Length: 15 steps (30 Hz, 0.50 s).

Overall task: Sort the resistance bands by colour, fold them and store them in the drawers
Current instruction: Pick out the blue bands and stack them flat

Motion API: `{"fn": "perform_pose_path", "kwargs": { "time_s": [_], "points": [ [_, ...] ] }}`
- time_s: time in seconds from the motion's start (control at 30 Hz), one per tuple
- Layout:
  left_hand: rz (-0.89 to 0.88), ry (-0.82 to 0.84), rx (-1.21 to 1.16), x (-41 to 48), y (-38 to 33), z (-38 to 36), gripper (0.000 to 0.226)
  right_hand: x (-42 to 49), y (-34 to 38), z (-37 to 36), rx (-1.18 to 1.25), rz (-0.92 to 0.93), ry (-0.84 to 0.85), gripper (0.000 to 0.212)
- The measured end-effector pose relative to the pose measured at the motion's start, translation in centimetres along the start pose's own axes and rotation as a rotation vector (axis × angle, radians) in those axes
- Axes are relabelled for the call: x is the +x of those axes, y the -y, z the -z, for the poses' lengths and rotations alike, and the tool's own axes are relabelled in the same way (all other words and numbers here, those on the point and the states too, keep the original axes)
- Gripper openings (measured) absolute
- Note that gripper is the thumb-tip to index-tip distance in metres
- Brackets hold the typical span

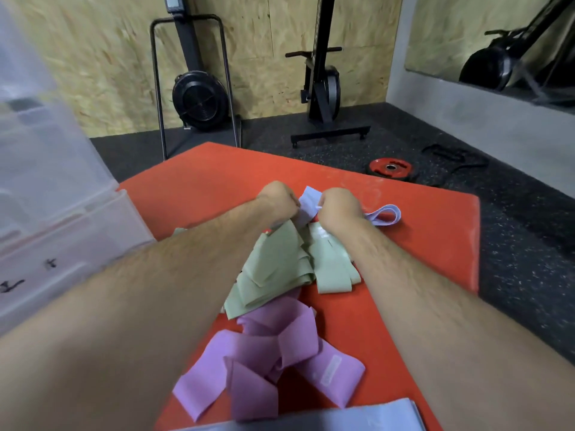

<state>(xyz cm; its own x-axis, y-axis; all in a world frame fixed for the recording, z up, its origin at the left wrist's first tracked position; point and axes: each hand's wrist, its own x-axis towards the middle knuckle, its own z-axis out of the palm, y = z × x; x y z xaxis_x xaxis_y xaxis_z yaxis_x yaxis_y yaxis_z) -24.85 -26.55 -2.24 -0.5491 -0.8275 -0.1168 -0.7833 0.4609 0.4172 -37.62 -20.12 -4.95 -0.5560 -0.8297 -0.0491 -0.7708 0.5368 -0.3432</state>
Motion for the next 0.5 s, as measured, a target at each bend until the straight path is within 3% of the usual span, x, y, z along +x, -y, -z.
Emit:
{"fn": "perform_pose_path", "kwargs": {
  "time_s": [0.1,0.2,0.33,0.5],
  "points": [
    [-0.113,-0.196,-0.125,0.0,-1.0,1.1,0.021,-0.3,-0.8,0.2,0.265,0.074,-0.208,0.008],
    [-0.207,-0.326,-0.280,-0.9,-2.5,3.2,0.018,-1.7,0.3,3.8,0.595,0.165,-0.387,0.009],
    [-0.357,-0.488,-0.396,-3.7,-5.4,7.6,0.023,-4.8,2.5,9.6,0.742,0.293,-0.541,0.010],
    [-0.431,-0.573,-0.468,-8.1,-7.6,13.8,0.026,-9.1,4.7,15.1,0.858,0.408,-0.665,0.015]
  ]
}}
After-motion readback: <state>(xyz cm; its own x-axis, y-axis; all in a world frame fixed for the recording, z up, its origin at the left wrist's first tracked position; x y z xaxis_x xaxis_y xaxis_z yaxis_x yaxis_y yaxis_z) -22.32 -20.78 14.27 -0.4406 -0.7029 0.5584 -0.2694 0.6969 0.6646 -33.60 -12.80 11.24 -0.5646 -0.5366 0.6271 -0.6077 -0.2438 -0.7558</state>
